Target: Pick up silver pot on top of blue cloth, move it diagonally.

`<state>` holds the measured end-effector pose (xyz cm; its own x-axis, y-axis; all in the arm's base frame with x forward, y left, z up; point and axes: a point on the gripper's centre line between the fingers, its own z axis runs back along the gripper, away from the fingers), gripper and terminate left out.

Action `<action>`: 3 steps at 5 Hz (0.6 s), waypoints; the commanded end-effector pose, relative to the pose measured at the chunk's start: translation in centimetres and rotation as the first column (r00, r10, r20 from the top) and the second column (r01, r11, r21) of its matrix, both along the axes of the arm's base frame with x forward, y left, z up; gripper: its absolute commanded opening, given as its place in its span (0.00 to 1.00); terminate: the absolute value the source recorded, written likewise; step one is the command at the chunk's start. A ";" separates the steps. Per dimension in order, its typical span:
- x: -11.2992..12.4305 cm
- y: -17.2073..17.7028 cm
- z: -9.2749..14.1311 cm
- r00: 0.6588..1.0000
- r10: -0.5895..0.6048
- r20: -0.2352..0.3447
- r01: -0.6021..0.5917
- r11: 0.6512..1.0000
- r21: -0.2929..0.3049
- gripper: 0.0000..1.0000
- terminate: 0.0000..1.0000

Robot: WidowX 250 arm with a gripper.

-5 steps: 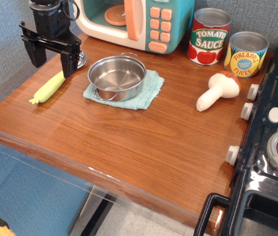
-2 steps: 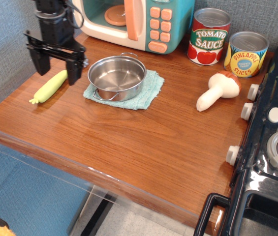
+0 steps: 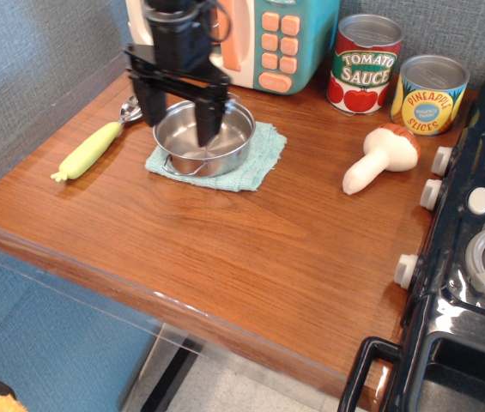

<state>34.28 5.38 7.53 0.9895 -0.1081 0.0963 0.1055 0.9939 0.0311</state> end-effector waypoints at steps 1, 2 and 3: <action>3.3 -2.7 0.1 0.999 -0.029 0.038 0.030 1.000 -0.011 1.00 0.00; 4.4 -1.7 -1.7 1.000 0.007 0.012 -0.007 1.000 0.006 1.00 0.00; 4.7 -1.7 -2.7 1.000 0.001 0.001 -0.001 1.000 0.028 1.00 0.00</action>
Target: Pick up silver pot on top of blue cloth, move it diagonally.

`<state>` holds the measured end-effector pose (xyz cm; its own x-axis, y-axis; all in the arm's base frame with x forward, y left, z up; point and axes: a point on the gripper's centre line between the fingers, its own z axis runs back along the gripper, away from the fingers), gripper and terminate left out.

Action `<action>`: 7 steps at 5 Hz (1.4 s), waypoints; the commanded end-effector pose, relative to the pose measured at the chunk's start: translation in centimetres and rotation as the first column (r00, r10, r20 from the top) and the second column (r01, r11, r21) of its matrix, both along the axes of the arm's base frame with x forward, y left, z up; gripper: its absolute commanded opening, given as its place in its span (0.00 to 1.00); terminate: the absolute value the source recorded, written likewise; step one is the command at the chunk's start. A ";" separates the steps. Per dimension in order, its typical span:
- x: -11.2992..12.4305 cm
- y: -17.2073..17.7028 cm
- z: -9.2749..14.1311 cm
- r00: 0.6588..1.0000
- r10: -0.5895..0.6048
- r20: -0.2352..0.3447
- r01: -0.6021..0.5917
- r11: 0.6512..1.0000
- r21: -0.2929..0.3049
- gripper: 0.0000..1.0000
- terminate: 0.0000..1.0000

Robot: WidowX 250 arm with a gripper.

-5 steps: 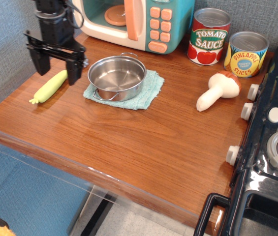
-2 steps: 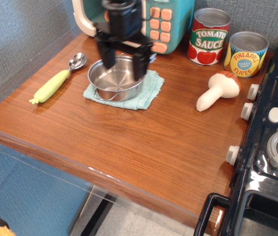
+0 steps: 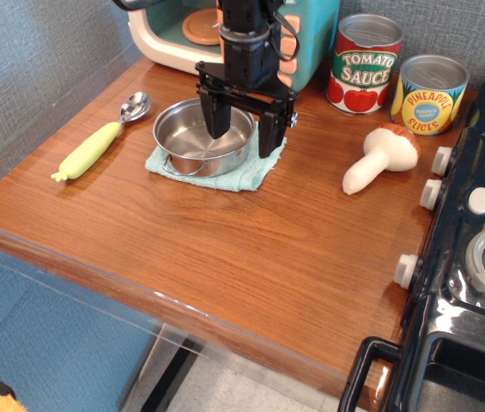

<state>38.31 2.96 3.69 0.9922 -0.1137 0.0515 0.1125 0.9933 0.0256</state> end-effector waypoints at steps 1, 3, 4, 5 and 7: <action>0.2 0.4 0.9 0.999 -0.017 0.049 0.015 0.999 0.032 0.00 0.00; -0.3 0.4 1.7 0.998 -0.030 0.064 0.028 0.999 0.026 0.00 0.00; -1.2 0.5 3.5 0.994 -0.051 0.097 0.049 0.999 0.017 0.00 0.00; -4.0 -0.4 6.4 0.984 -0.101 0.145 0.099 0.995 0.019 0.00 0.00; -11.0 -4.5 6.0 0.960 -0.251 0.122 0.249 0.968 0.031 0.00 0.00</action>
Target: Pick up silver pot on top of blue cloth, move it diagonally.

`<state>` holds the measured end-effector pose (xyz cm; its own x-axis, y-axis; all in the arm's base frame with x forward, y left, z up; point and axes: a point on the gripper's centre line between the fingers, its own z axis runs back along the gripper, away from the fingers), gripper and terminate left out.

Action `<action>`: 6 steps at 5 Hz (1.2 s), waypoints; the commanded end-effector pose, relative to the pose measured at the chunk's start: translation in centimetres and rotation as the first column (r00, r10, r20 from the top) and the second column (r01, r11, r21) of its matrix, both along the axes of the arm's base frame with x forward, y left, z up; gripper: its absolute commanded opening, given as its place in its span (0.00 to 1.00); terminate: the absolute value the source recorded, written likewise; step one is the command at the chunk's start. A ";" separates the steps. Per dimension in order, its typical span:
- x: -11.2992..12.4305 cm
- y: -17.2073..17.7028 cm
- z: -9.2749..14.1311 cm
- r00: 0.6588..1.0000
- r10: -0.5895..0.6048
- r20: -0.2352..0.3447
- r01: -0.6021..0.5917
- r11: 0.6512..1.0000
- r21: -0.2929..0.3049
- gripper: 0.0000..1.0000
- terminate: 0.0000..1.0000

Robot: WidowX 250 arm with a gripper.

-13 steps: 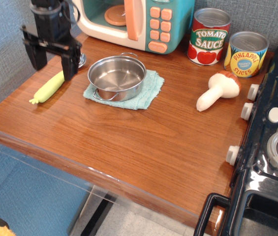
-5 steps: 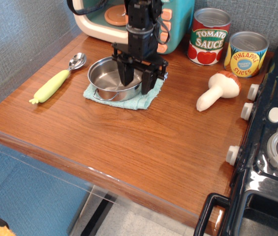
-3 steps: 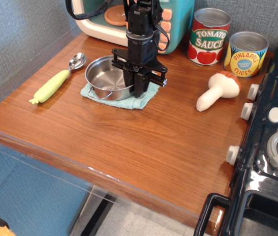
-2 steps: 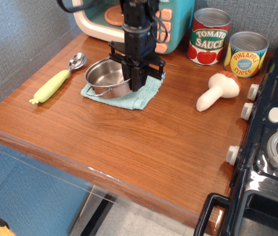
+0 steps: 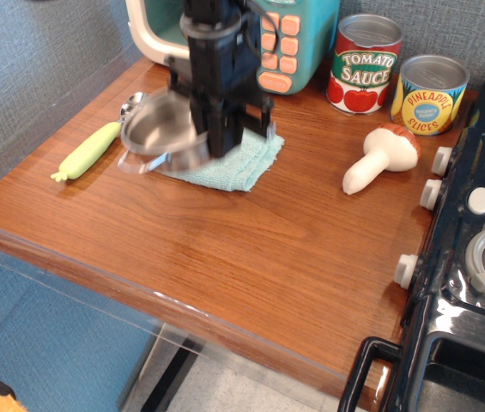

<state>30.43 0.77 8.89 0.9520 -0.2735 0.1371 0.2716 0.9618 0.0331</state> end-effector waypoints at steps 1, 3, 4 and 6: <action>-4.4 -4.6 -1.2 0.990 -0.144 -0.003 0.144 0.988 0.059 0.00 0.00; -4.7 -6.9 -4.6 0.978 -0.196 -0.075 0.203 0.975 0.095 0.00 0.00; -4.8 -7.7 -5.6 0.968 -0.231 -0.098 0.241 0.965 0.101 0.00 0.00; -5.3 -8.4 -4.4 0.965 -0.251 -0.081 0.257 0.964 0.070 1.00 0.00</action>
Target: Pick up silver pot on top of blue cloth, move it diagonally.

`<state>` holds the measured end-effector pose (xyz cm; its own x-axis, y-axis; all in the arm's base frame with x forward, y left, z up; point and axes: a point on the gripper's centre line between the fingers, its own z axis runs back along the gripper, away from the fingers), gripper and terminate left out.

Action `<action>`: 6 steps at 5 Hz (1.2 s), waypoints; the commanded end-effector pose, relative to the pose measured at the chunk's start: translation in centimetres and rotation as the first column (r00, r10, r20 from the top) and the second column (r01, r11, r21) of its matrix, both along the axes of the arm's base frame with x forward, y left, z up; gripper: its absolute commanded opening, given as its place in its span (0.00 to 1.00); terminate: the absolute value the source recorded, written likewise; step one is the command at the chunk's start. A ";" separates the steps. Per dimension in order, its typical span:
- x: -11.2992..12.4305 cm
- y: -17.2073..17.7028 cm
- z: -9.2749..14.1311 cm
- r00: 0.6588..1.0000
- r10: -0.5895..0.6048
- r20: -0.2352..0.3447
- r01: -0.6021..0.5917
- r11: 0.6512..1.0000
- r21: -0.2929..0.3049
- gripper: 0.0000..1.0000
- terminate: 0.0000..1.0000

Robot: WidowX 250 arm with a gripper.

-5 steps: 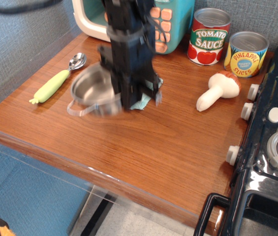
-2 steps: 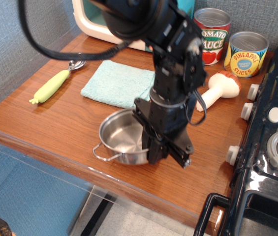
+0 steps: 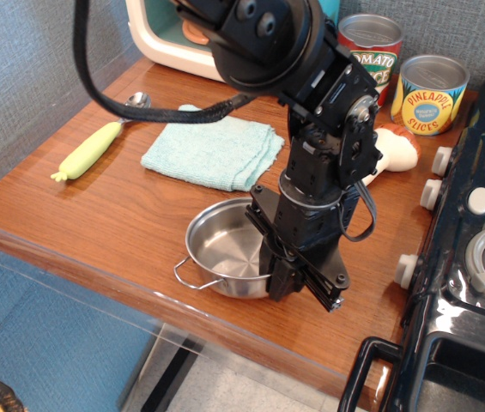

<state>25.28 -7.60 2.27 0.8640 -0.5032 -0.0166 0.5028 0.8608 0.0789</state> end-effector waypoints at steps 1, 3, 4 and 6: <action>0.0 -0.1 3.1 0.999 0.008 0.053 -0.005 0.998 -0.056 1.00 0.00; 0.2 0.1 7.4 0.989 0.110 0.095 -0.099 0.989 -0.114 1.00 0.00; -0.3 1.8 9.8 0.963 0.227 0.147 -0.215 0.972 -0.097 1.00 0.00; -0.1 3.2 9.6 0.932 0.314 0.181 -0.309 0.949 -0.055 1.00 0.00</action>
